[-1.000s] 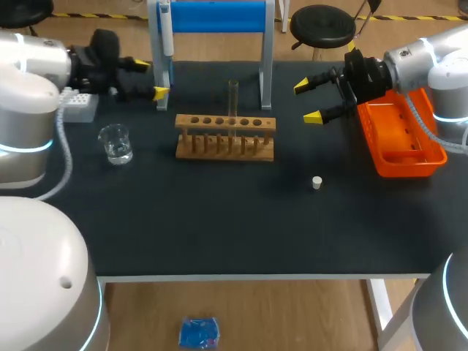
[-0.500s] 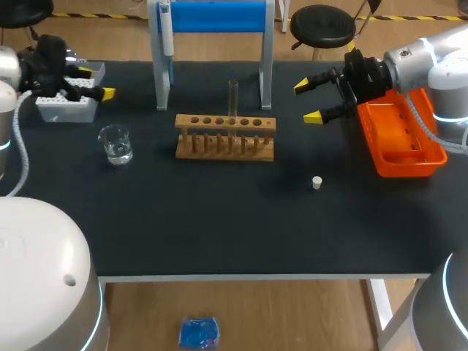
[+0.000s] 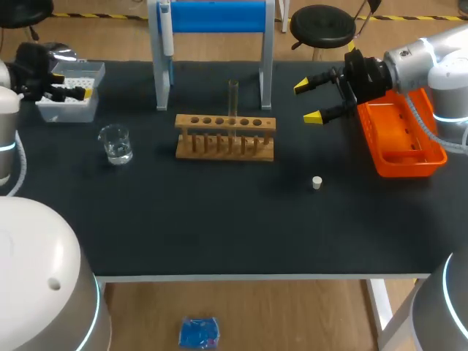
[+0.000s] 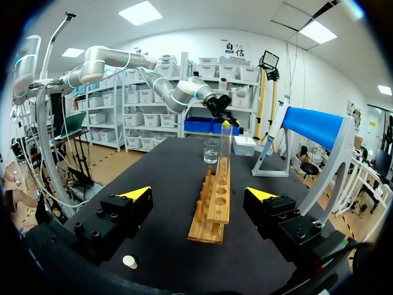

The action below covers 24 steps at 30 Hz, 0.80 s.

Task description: Invert the test tube, pick up the pipette, mount the tip to pipette, aspirate from beaker and dispense into the tube, eject the tip, return the pipette, and cap with the stopper.

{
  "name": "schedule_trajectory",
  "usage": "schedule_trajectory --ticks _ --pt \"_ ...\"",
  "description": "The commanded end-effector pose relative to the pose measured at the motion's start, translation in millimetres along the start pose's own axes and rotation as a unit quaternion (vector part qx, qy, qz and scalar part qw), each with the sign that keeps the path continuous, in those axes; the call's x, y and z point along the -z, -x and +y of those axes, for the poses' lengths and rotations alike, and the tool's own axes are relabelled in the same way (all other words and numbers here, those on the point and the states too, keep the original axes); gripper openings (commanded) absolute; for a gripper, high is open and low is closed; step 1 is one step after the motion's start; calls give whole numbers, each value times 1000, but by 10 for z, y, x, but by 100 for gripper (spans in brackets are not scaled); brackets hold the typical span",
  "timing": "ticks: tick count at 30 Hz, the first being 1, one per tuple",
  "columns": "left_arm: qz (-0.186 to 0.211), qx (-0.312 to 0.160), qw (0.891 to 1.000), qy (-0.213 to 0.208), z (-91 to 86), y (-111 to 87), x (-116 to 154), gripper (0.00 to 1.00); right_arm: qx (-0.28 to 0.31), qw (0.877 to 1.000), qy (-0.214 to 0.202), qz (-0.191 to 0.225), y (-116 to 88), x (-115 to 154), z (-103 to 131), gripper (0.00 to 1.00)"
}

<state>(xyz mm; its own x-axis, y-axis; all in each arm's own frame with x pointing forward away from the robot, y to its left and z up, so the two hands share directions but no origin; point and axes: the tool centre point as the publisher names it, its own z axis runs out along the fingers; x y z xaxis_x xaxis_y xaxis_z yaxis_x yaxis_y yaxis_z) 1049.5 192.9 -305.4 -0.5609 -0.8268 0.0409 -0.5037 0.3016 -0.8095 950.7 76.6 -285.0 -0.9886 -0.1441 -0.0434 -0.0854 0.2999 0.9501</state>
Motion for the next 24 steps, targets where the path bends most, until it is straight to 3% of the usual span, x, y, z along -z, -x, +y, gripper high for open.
schedule_trajectory --ticks 1,11,24 --pt "-37 6 999 11 -35 -49 -16 100 0 1000 0 1 6 5 -7 100" --pt "-124 60 990 32 27 35 127 100 0 1000 0 1 6 5 -7 100" --pt "-154 94 983 42 81 35 117 100 0 1000 0 1 6 5 -7 100"
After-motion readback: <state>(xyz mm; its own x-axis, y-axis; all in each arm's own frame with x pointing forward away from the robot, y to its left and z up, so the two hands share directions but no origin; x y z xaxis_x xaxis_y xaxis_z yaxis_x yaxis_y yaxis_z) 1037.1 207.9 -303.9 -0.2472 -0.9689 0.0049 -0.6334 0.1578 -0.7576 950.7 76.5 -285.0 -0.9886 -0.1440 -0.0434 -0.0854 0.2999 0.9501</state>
